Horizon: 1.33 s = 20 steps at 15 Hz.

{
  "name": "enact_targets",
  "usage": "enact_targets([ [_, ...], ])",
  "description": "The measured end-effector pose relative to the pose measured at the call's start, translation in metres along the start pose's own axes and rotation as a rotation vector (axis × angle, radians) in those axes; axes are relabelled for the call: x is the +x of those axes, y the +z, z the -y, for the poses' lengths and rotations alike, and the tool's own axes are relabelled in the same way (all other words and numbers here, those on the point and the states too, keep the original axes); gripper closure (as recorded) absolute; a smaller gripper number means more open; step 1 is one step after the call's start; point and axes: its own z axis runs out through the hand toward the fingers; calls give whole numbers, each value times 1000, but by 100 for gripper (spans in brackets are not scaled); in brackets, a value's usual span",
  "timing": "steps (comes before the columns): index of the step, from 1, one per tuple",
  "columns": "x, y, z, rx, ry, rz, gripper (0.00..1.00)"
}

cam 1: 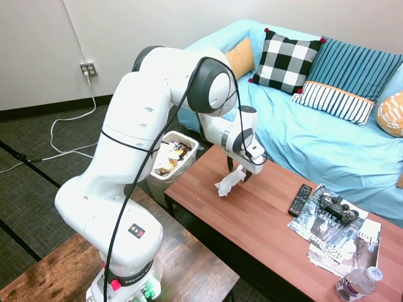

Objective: Throw the tissue in the trash bin

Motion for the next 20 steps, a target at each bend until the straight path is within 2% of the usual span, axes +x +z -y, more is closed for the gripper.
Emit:
enact_targets([
  [10,-1,9,-3,24,38,61,100],
  [15,3,7,-5,35,45,70,100],
  [18,13,-6,-6,53,50,63,100],
  [20,19,-31,-5,63,52,61,100],
])
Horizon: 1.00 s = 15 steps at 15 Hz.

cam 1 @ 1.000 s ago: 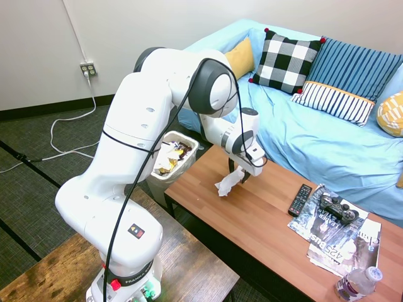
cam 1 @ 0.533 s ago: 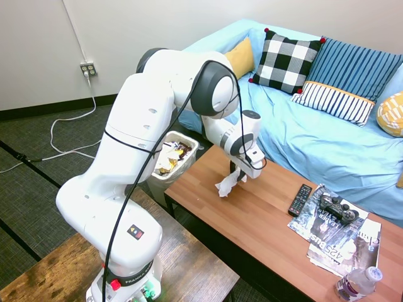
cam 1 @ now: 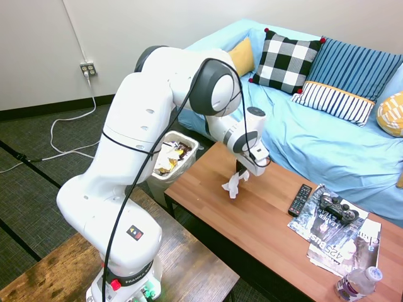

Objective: Throw the tissue in the trash bin

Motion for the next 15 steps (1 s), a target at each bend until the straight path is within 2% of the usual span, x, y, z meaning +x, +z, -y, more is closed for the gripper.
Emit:
enact_targets([
  [3,-33,-52,22,19,-72,-22,100],
  [5,-97,-71,45,18,-143,-50,100],
  [9,-215,-85,94,-1,-258,-106,100],
  [12,-282,-78,131,-17,-323,-132,100],
  [15,-336,-42,156,-36,-382,-125,100],
])
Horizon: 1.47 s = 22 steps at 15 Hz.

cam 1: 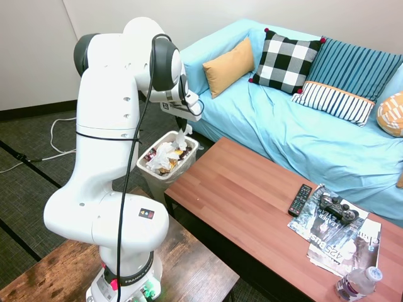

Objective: Throw the tissue in the trash bin

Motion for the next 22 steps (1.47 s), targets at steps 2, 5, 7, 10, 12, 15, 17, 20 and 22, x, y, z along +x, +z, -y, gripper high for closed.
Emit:
enact_targets([
  [2,-16,23,17,-12,-24,6,100],
  [5,-18,50,27,-20,-20,22,100],
  [7,-21,55,33,-15,-20,28,0],
  [10,-25,58,39,-9,-27,28,0],
  [12,-29,62,40,-9,-31,29,0],
  [15,-31,65,41,-10,-35,29,0],
  [17,-30,64,41,-9,-35,28,0],
  [20,-27,64,40,-10,-31,25,0],
  [22,-26,65,40,-10,-31,24,0],
])
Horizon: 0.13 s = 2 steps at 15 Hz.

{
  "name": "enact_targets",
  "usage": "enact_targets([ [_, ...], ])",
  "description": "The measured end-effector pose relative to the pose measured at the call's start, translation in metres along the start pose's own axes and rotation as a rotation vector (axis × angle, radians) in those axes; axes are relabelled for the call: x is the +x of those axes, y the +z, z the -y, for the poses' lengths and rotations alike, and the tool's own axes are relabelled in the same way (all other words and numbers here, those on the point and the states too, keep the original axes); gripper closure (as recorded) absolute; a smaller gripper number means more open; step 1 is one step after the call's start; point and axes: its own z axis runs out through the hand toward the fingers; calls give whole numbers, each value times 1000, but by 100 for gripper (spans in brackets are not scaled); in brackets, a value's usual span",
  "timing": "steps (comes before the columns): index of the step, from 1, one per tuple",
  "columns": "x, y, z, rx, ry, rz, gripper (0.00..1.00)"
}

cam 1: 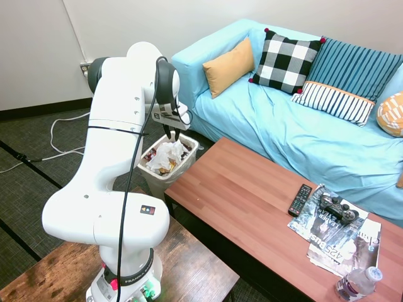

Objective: Throw the tissue in the trash bin

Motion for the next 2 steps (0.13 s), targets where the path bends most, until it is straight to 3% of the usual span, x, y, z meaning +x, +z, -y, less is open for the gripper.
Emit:
enact_targets([
  [2,0,0,0,0,0,0,0],
])
